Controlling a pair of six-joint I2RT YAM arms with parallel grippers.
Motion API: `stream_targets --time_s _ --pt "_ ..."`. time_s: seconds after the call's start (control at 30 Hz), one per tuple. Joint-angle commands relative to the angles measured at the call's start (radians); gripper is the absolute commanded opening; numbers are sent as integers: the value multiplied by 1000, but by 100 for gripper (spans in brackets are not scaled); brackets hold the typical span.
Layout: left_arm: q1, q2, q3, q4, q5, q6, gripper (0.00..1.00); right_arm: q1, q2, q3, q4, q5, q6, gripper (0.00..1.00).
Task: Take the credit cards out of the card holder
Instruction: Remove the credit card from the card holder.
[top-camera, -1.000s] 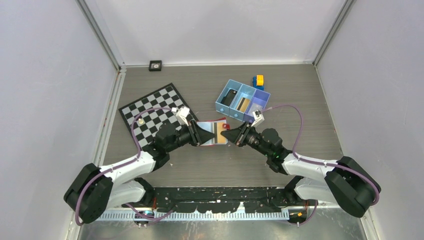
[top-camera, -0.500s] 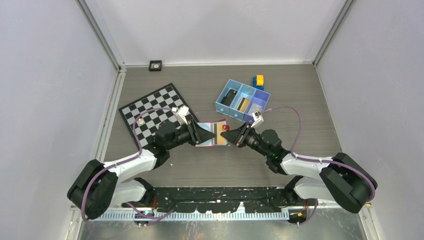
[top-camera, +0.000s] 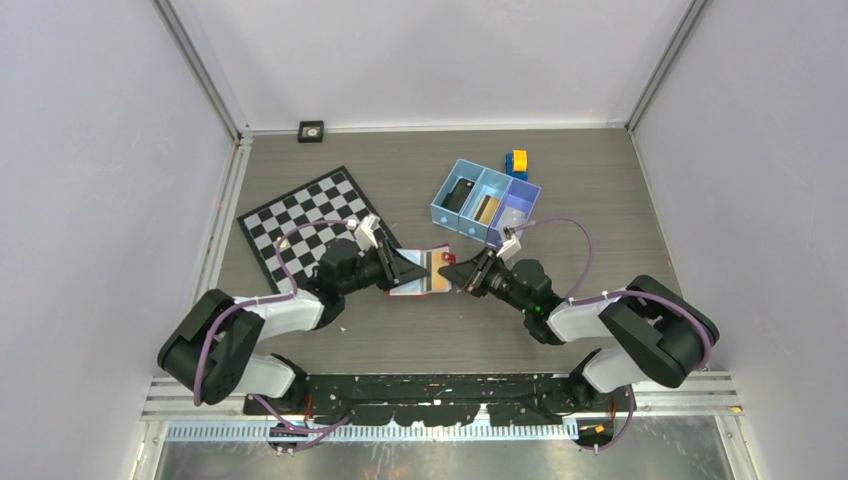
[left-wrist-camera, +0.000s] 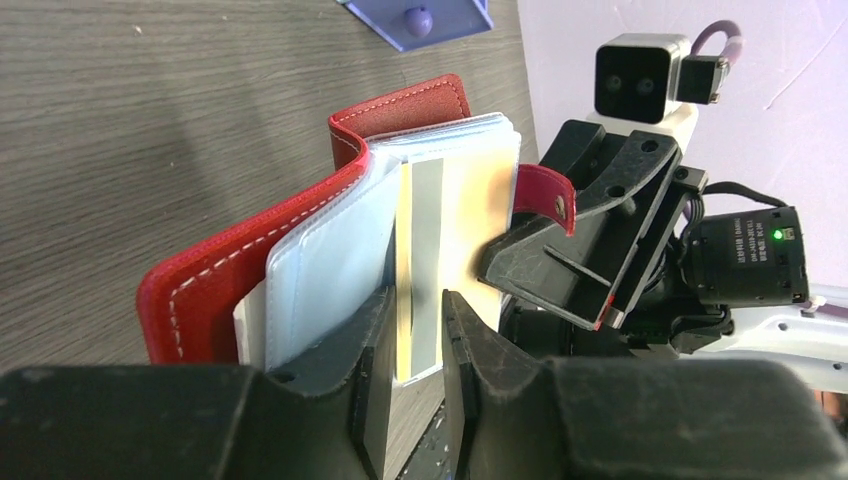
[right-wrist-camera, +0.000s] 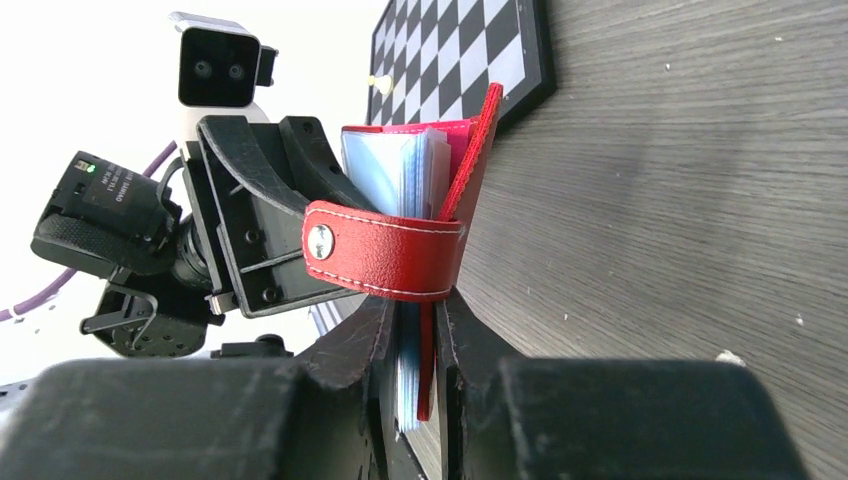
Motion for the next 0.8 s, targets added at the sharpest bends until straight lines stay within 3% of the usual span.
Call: stream_targets --time_s 0.0,0.13,0.3,0.63,0.77 --pt "-4 -29 23 76 37 -43 25 11 -23 31 187 -39 57 1" --pt "-1 -46 65 60 35 -86 21 9 -62 83 98 -41 66 1" --pt "0 -57 99 154 93 -200 13 9 -144 146 -44 -48 64 1" --pt "0 -303 288 -377 67 -106 14 9 -333 361 -591 -65 -50 3" --pt "4 -308 324 -439 82 -64 16 9 -336 423 -677 -82 -128 3"
